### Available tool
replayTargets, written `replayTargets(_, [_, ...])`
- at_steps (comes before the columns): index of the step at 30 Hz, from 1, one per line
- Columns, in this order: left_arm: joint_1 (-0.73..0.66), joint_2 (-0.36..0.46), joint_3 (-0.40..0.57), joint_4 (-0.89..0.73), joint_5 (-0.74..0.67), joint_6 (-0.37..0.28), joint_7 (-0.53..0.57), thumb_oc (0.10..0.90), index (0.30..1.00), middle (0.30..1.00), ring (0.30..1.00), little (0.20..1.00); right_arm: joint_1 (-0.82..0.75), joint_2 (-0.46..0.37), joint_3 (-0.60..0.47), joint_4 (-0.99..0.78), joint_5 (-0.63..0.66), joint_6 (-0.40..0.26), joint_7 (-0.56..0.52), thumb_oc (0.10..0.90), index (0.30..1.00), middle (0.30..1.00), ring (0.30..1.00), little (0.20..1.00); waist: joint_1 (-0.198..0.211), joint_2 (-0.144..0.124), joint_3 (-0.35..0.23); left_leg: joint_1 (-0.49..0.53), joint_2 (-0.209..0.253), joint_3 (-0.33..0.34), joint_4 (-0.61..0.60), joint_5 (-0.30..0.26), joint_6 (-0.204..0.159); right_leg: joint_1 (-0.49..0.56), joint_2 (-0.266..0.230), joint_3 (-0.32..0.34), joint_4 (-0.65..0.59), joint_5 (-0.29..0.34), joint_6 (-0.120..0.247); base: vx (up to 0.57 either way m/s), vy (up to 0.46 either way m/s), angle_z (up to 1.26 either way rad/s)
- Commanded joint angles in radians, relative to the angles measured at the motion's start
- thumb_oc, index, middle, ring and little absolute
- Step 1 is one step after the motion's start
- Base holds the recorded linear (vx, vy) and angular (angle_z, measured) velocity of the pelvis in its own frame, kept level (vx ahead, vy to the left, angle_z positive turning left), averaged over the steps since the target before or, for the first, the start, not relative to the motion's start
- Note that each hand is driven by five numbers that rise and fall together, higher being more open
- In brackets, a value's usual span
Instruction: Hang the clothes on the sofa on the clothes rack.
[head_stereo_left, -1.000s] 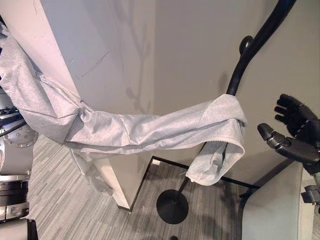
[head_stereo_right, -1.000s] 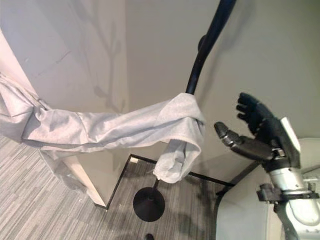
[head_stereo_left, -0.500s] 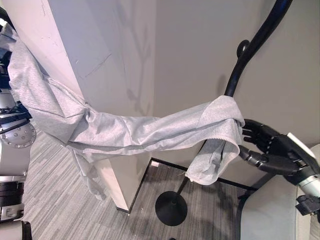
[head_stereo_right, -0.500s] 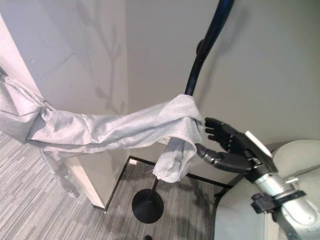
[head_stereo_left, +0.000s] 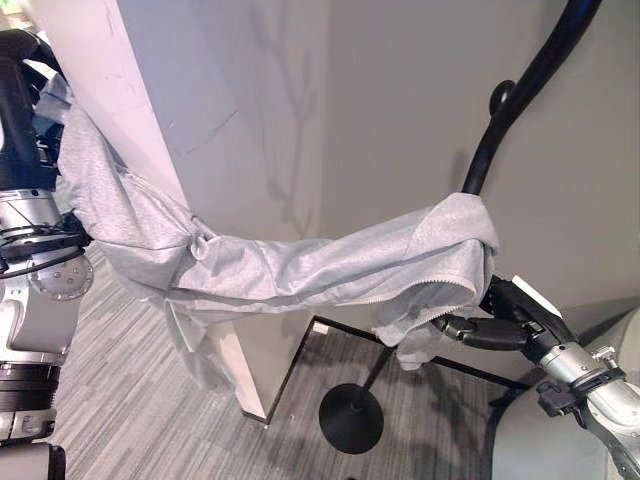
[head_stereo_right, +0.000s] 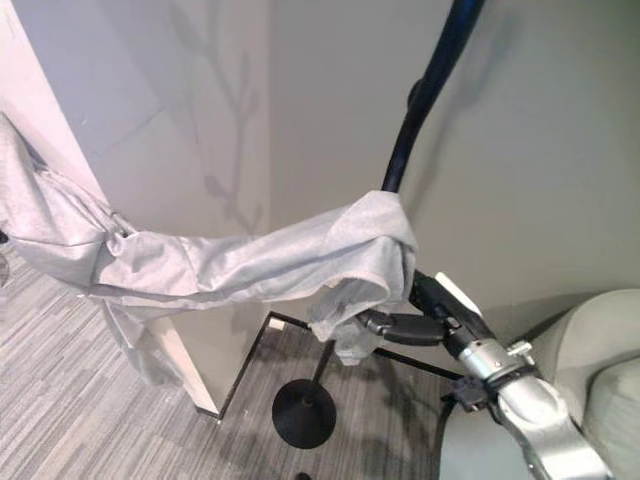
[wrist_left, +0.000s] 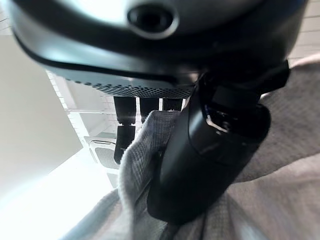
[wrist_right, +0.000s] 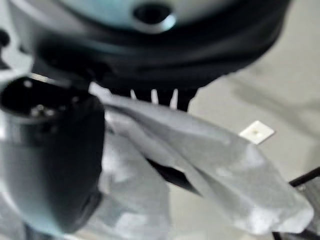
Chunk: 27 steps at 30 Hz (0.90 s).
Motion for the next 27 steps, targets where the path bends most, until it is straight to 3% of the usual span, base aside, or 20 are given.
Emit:
replayTargets(1, [-0.143, -0.007, -0.030, -0.045, 0.041, -0.077, 0.055, 0.400, 0.300, 0.300, 0.300, 0.300, -0.137, -0.020, -0.015, -0.056, -0.050, -0.090, -0.115, 0.800, 0.900, 0.900, 0.900, 0.900, -0.027, 0.027, -0.066, 0.063, 0.074, 0.044, 0.041, 0.002, -0.043, 0.029, -0.018, -0.021, 0.007, -0.117, 0.066, 0.00, 0.000, 0.00])
replayTargets(8, [-0.172, -0.030, -0.062, -0.027, 0.038, -0.066, 0.087, 0.400, 0.300, 0.300, 0.300, 0.300, -0.246, 0.109, 0.084, 0.001, -0.125, -0.094, -0.207, 0.800, 0.900, 0.900, 0.900, 0.900, -0.013, 0.030, -0.068, 0.059, 0.075, 0.038, 0.040, 0.003, -0.040, 0.029, -0.016, -0.023, 0.007, -0.118, 0.064, 0.00, 0.000, 0.00])
replayTargets(9, [-0.174, -0.027, -0.064, -0.025, 0.038, -0.066, 0.088, 0.400, 0.300, 0.300, 0.300, 0.300, -0.251, 0.111, 0.087, 0.005, -0.127, -0.095, -0.209, 0.717, 0.775, 0.775, 0.775, 0.775, -0.014, 0.028, -0.067, 0.059, 0.075, 0.038, 0.040, 0.003, -0.040, 0.029, -0.016, -0.023, 0.007, -0.118, 0.064, 0.00, 0.000, 0.00])
replayTargets(10, [-0.182, -0.040, -0.075, -0.015, 0.035, -0.067, 0.094, 0.400, 0.300, 0.300, 0.300, 0.300, -0.277, 0.144, 0.115, 0.030, -0.157, -0.093, -0.236, 0.482, 0.422, 0.422, 0.422, 0.422, -0.007, 0.028, -0.068, 0.058, 0.075, 0.035, 0.040, 0.005, -0.039, 0.028, -0.015, -0.023, 0.007, -0.117, 0.062, 0.00, 0.000, 0.00])
replayTargets(11, [-0.191, -0.048, -0.088, -0.012, 0.037, -0.065, 0.098, 0.400, 0.300, 0.300, 0.300, 0.300, -0.297, 0.169, 0.134, 0.047, -0.177, -0.092, -0.258, 0.400, 0.300, 0.300, 0.300, 0.300, -0.003, 0.027, -0.067, 0.056, 0.076, 0.033, 0.041, 0.006, -0.038, 0.027, -0.016, -0.023, 0.007, -0.116, 0.062, 0.00, 0.000, 0.00])
replayTargets(20, [-0.189, -0.066, -0.088, -0.008, 0.041, -0.068, 0.111, 0.400, 0.300, 0.300, 0.300, 0.300, -0.285, 0.208, 0.112, 0.091, -0.268, -0.077, -0.328, 0.400, 0.300, 0.300, 0.300, 0.300, 0.001, 0.022, -0.071, 0.056, 0.076, 0.033, 0.039, 0.005, -0.035, 0.028, -0.015, -0.022, 0.007, -0.115, 0.063, 0.00, 0.000, 0.00])
replayTargets(27, [-0.159, -0.059, -0.047, -0.031, 0.067, -0.075, 0.116, 0.400, 0.300, 0.300, 0.300, 0.300, -0.266, 0.161, -0.068, 0.049, -0.401, -0.073, -0.440, 0.400, 0.300, 0.300, 0.300, 0.300, -0.012, 0.022, -0.081, 0.060, 0.076, 0.038, 0.044, -0.002, -0.033, 0.027, -0.015, -0.010, 0.007, -0.114, 0.067, 0.00, 0.000, 0.00])
